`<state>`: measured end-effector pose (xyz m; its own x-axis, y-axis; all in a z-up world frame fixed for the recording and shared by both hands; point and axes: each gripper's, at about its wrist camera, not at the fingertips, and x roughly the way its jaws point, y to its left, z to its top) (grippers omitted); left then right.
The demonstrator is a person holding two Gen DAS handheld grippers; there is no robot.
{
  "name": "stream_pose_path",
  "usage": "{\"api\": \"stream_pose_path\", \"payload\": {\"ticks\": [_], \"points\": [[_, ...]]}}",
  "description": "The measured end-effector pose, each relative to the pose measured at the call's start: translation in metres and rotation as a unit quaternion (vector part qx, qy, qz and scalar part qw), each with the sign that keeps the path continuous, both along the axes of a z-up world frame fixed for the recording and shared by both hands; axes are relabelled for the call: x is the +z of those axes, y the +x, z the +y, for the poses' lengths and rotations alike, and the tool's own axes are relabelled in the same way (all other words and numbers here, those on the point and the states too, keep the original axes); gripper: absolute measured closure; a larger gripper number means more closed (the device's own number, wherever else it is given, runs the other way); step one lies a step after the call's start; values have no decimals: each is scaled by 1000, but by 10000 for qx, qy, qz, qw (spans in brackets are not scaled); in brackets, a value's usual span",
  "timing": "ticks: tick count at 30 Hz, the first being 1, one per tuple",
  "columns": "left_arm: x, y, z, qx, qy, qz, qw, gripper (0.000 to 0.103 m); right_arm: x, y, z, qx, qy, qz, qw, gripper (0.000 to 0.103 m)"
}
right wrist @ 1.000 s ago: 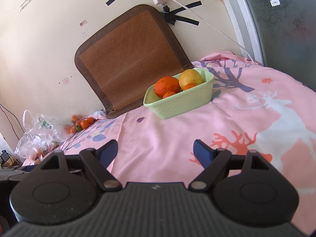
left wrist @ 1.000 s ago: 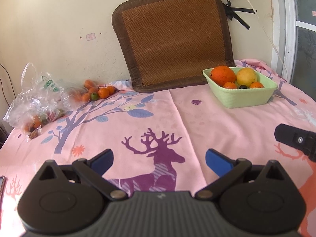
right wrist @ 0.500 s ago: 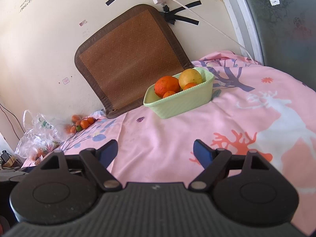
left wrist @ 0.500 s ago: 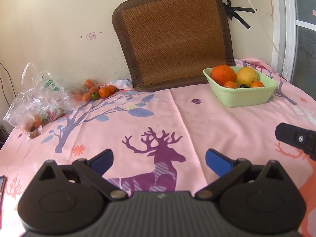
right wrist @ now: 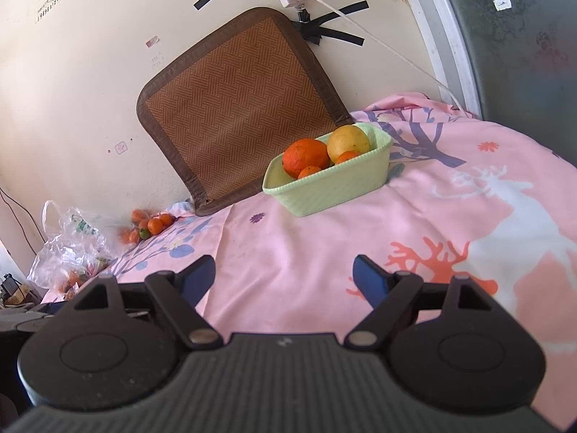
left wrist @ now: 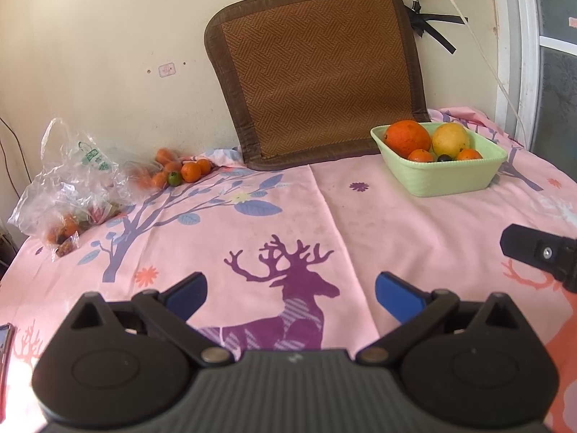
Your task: Organize fruits
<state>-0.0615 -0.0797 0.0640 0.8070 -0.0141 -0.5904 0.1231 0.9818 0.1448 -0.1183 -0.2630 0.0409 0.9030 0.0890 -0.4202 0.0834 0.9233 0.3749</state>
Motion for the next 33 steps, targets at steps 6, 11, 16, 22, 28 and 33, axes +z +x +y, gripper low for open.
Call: {"api": "stream_pose_path", "payload": {"ticks": [6,11,16,22,28,33], "points": [[0,-1,-1,-22,0,-9,10000,0,0,0,0,13,-7,-5,10000,18],[1,-2,-2,-54,14,-21,10000,0,0,-1,0,7,-3,-13,10000,18],[1,-3,-2,-69,26,-36,10000,0,0,-1,0,9,-7,-14,10000,18],[3,-5,-5,-108,54,-60,9999,0,0,-1,0,16,-10,-16,10000,18],[3,-6,-7,-163,54,-12,9999,0,1,-1,1,21,-15,-26,10000,18],[2,-7,-9,-177,62,6,9998,0,1,-1,1,18,-17,-28,10000,18]]}}
